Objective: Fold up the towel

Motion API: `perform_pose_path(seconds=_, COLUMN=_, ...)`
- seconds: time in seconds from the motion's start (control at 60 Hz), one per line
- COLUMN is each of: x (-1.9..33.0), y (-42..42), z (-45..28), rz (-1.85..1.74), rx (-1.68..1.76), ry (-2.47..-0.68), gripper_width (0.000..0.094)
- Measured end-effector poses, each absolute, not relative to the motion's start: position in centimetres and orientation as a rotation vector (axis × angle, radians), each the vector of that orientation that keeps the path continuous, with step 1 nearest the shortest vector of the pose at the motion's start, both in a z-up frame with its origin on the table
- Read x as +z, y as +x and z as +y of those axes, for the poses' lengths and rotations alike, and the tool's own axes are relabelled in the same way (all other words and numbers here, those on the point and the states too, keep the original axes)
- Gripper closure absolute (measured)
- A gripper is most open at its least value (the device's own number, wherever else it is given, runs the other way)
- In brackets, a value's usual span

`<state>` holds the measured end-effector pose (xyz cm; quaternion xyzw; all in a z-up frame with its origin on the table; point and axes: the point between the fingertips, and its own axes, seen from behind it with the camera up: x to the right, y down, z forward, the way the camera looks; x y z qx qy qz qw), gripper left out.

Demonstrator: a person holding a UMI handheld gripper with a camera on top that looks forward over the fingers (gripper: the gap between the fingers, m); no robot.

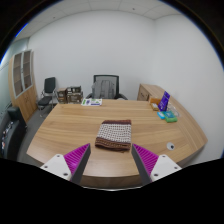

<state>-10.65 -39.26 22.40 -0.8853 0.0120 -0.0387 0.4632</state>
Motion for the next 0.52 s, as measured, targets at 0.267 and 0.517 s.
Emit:
perform_pose_path(seconds=0.267, x=25.9, y=-13.0, z=-47.2, rz=0.038, rx=-0.13, ry=-2.139, gripper_width=0.0078)
perform_pose_path(seconds=0.517, x=27.3, y=-13.4, z=-49.4, rz=0.041, rx=-0.13, ry=-2.114, gripper_width=0.0078)
